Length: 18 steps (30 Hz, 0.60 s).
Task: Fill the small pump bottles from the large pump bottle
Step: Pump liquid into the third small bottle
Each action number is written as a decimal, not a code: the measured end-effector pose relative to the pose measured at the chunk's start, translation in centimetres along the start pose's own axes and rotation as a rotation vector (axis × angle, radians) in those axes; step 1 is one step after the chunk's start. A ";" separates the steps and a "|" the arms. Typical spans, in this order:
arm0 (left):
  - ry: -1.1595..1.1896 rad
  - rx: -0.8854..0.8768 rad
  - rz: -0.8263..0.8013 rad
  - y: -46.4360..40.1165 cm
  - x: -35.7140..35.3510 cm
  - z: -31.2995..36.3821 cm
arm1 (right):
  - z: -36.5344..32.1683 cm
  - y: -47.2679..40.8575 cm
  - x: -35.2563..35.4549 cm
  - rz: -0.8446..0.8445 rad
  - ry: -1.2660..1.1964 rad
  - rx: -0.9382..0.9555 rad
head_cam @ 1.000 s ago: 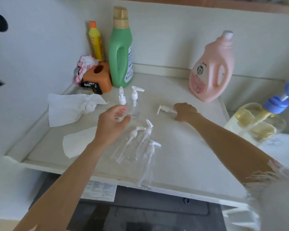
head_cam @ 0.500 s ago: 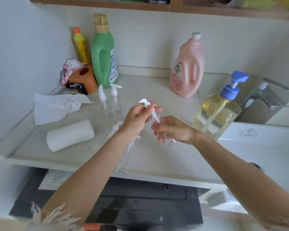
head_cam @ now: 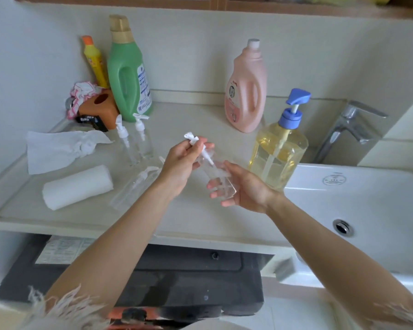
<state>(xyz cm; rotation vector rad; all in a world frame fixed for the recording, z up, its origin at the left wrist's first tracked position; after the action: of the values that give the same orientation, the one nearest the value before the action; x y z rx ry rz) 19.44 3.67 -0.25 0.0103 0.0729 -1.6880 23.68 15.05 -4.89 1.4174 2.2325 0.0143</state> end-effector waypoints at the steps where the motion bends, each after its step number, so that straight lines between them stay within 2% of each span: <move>1: 0.004 0.002 0.001 0.0 -0.1 -0.1 | 0.2 0.1 0.2 0.001 -0.027 -0.005; 4: -0.010 0.014 0.027 -0.2 0.2 -0.3 | -0.4 0.2 1.4 0.032 -0.084 0.062; 11: -0.038 0.022 0.014 -0.2 0.3 -0.5 | 0.8 0.4 2.2 0.006 -0.225 0.031; 18: -0.049 0.039 0.017 0.1 0.0 -0.9 | 1.2 0.5 3.2 0.120 -0.266 0.039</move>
<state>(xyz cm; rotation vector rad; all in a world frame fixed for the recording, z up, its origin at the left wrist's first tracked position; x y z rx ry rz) 19.50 3.70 -1.19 -0.0013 0.0033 -1.6720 23.52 17.75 -7.11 1.4777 1.9400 -0.1683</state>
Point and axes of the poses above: each hand's wrist, its own y-axis away from the middle knuckle, its own x-axis out of the back of the hand, z = x × y, the point moved 9 cm from there along -y, towards the middle knuckle, and after that the axes turned 7 degrees about -y, right-handed, at the moved point
